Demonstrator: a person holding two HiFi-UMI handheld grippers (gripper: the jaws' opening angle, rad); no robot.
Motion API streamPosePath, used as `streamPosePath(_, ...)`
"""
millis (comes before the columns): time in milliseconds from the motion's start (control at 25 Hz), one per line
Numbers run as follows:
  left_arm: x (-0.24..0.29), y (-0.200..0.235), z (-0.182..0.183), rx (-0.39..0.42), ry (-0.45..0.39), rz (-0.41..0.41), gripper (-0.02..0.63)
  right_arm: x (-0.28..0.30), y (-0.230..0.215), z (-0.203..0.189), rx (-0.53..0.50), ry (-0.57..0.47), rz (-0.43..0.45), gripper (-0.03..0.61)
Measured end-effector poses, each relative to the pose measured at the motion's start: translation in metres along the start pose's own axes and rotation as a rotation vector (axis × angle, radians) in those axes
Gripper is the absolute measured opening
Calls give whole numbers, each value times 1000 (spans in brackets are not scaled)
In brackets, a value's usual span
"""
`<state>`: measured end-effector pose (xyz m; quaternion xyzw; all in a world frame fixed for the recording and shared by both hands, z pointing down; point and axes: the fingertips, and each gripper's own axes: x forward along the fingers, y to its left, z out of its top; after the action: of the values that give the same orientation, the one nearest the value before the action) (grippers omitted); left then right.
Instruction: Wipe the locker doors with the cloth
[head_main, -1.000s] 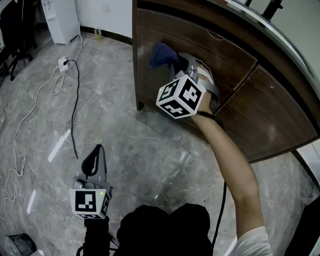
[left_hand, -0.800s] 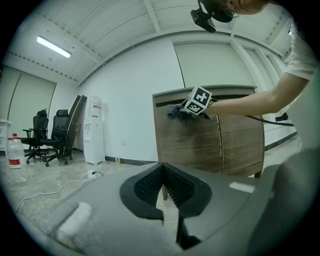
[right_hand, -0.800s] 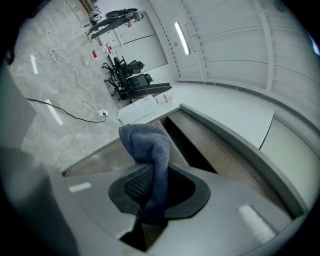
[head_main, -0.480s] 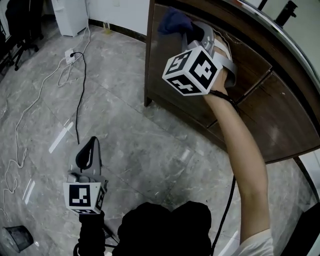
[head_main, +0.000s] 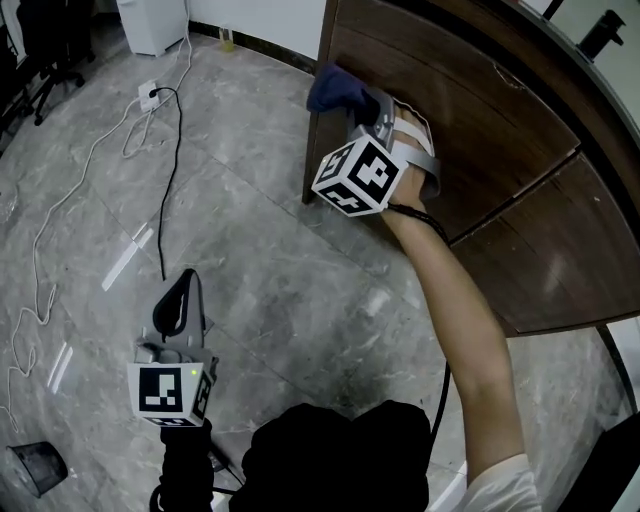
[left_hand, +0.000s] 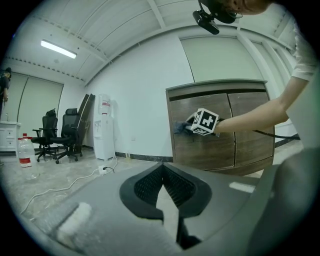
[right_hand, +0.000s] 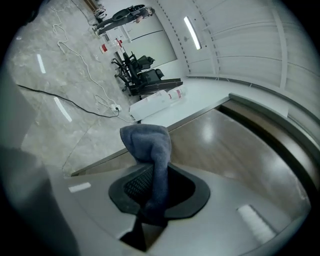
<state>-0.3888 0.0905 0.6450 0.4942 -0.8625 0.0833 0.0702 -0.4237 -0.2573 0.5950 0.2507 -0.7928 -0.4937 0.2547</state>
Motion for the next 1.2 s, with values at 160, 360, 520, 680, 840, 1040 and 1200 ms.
streamPosePath(160, 0, 8, -7, -16, 19, 18, 3, 17, 48, -10, 8, 29, 56, 66)
streamPosePath(360, -1, 16, -22, -18, 44, 35, 3, 30, 106, -25, 20, 77, 143, 66)
streamPosePath(520, -2, 20, -44, -23, 78, 39, 3, 36, 164, -50, 29, 132, 235, 66)
streamPosePath(680, -1, 24, -60, -44, 92, 45, 3, 44, 217, -76, 33, 186, 302, 66)
streamPosePath(840, -3, 27, -76, -55, 118, 42, 3, 52, 254, -98, 34, 250, 328, 66)
streamPosePath(1040, 1, 27, -81, -70, 126, 36, 3, 53, 249, -94, 85, 244, 354, 66)
streamPosePath(1200, 8, 19, -68, -57, 101, 8, 3, 41, 178, -59, 109, 153, 257, 66)
